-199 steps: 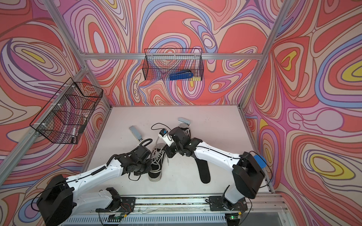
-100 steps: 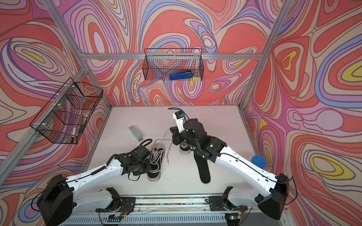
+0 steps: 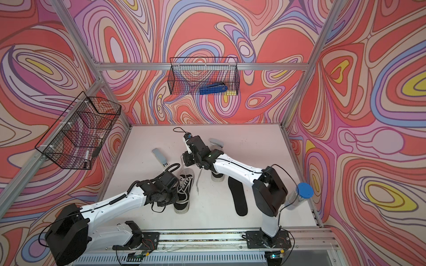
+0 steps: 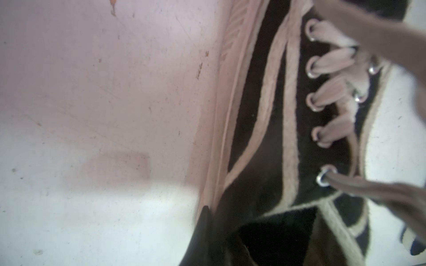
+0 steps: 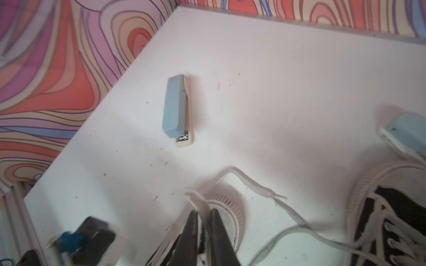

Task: Remove the insole from the shoe
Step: Untie the shoelace on the shoe.

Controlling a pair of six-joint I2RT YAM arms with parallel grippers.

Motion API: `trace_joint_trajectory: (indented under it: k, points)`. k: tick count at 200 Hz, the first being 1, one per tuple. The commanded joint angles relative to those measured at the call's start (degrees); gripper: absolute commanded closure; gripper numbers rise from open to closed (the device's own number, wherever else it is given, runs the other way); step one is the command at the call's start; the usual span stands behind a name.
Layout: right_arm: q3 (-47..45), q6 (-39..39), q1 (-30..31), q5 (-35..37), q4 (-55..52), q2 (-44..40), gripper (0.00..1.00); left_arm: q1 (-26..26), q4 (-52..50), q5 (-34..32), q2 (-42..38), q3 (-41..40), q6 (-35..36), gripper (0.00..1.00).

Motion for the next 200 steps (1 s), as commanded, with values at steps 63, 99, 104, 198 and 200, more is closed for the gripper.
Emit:
trace_joint_trajectory:
  k: [63, 99, 104, 198, 200]
  points:
    - [-11.5, 8.7, 1.0, -0.4, -13.6, -12.7, 0.41, 0.3, -11.4, -6.5, -9.0, 6.6, 2.5, 0.36]
    - [-17.8, 19.3, 9.7, -0.9, -14.2, -17.5, 0.40, 0.7, -14.7, -6.4, -10.7, 6.9, 4.7, 0.34]
    - [-18.0, 20.2, 10.7, -1.1, -13.6, -17.2, 0.40, 0.7, -14.8, -6.0, -10.5, 6.8, 5.0, 0.34]
    - [-14.1, 22.1, 15.0, -4.6, -10.4, -2.5, 0.46, 0.7, -6.8, 0.4, -1.7, 5.2, 8.3, 0.41]
    - [-14.0, 22.0, 15.0, -4.7, -10.4, -2.2, 0.46, 0.7, -6.6, 0.4, -1.5, 5.2, 8.3, 0.41]
